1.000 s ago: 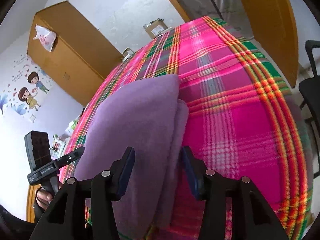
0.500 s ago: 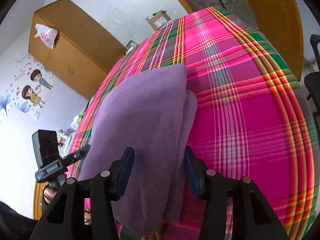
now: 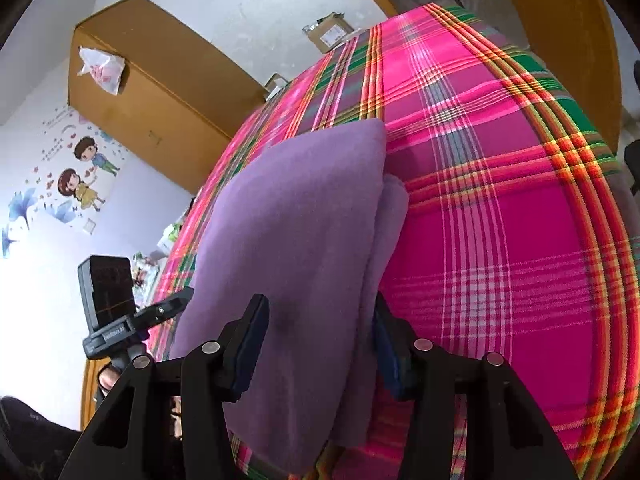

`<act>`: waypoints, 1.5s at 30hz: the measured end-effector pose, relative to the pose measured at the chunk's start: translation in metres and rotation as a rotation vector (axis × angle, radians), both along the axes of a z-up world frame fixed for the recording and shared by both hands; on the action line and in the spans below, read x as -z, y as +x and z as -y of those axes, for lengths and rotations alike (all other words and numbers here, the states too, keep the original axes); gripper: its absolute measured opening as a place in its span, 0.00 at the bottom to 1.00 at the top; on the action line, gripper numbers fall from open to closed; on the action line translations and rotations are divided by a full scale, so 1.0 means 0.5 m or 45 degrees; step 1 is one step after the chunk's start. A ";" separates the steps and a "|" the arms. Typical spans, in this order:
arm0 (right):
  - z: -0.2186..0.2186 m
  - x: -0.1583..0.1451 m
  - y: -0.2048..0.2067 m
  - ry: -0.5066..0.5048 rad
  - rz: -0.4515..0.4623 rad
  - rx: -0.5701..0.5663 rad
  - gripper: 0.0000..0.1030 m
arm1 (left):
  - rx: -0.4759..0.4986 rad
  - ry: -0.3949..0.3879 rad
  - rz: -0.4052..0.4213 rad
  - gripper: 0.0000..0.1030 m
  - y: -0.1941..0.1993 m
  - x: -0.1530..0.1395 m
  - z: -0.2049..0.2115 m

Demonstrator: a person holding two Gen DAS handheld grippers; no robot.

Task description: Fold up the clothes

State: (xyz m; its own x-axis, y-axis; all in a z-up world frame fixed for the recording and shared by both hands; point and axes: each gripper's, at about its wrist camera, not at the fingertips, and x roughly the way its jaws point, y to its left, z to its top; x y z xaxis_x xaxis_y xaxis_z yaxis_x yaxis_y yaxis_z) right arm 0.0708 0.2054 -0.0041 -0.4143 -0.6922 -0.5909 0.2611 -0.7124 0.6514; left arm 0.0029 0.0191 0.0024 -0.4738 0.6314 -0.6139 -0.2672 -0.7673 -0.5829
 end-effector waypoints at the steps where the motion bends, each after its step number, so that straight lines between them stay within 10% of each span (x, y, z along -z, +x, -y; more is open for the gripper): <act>1: 0.001 0.001 -0.005 -0.007 0.000 0.004 0.51 | 0.006 0.006 0.002 0.44 -0.007 0.001 -0.002; 24: 0.000 0.021 0.001 -0.075 0.006 0.019 0.21 | 0.032 0.011 -0.001 0.28 -0.012 -0.007 -0.011; 45: 0.034 -0.077 -0.042 -0.088 -0.138 0.003 0.19 | 0.020 -0.094 -0.137 0.24 -0.059 -0.129 0.005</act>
